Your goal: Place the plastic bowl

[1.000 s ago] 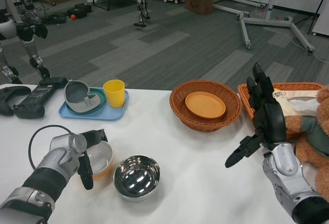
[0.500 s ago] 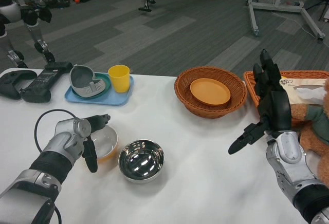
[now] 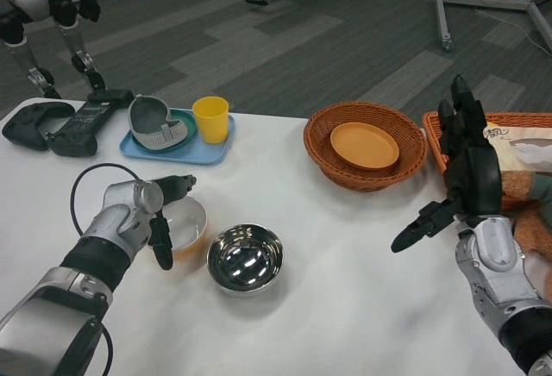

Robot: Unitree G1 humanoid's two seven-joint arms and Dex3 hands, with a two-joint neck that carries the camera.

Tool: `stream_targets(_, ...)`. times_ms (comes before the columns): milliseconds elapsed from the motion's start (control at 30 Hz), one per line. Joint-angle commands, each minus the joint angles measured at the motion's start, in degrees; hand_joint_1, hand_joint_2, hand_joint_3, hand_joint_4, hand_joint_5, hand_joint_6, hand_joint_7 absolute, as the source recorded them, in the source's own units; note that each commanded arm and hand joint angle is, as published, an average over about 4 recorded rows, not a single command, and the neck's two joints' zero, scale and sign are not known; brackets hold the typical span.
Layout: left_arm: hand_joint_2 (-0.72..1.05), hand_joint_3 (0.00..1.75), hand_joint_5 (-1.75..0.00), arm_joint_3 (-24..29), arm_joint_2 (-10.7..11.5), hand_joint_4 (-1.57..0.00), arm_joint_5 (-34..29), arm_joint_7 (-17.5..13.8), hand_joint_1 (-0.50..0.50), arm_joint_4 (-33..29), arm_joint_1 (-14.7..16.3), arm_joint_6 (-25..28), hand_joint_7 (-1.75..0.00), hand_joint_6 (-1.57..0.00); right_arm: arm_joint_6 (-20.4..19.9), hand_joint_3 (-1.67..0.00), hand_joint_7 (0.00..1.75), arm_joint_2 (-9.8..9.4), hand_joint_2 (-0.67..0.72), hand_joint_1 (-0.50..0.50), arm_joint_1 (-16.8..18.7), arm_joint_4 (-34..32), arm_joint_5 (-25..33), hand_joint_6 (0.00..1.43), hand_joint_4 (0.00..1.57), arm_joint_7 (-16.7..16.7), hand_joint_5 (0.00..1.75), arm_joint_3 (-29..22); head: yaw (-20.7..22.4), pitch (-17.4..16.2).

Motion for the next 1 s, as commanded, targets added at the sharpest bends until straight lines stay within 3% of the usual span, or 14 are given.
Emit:
stream_targets(33,-0.19,0.0,-0.31,0.7,0.9,0.0,1.0,-0.7,-0.5,-1.0,0.7,0.3,0.0,0.0,0.0,0.0,0.0,-0.46,0.72,-0.46,0.4,-0.3,0.5,0.0,0.0,-0.2,0.0,0.1,0.6,0.0)
stream_targets(233,-0.19,0.0,-0.31,1.0,1.1,0.0,1.2,-1.0,-0.5,-2.8,0.5,0.6,0.0,0.0,0.0,0.0,0.0,-0.46,0.72,-0.46,0.4,-0.2,0.6,0.0,0.0,-0.2,0.0,0.1,1.2,-0.1)
stream_targets(500,-0.28,0.0,-0.72,2.1,1.7,0.0,1.4,-2.4,-0.5,-5.9,0.3,2.0,0.0,0.0,0.0,0.0,0.0,-0.43,0.72,-0.46,0.4,0.2,0.8,0.0,0.0,-0.1,0.0,0.1,1.9,0.1)
stream_targets(767,-0.28,0.0,-0.72,3.0,2.9,0.0,4.4,-5.2,-0.5,-8.0,0.3,3.8,0.0,0.0,-0.2,0.0,0.0,-0.43,0.72,-0.46,0.4,0.1,0.9,0.0,0.0,-0.2,0.0,0.1,2.4,0.8)
stream_targets(1000,-0.28,0.0,-0.72,8.2,3.3,0.0,8.9,-7.0,-0.5,-13.0,2.4,4.4,0.0,0.0,-0.3,0.0,0.0,-0.57,0.72,-0.46,0.4,0.1,1.1,0.0,0.0,-0.2,0.0,0.1,2.9,2.1)
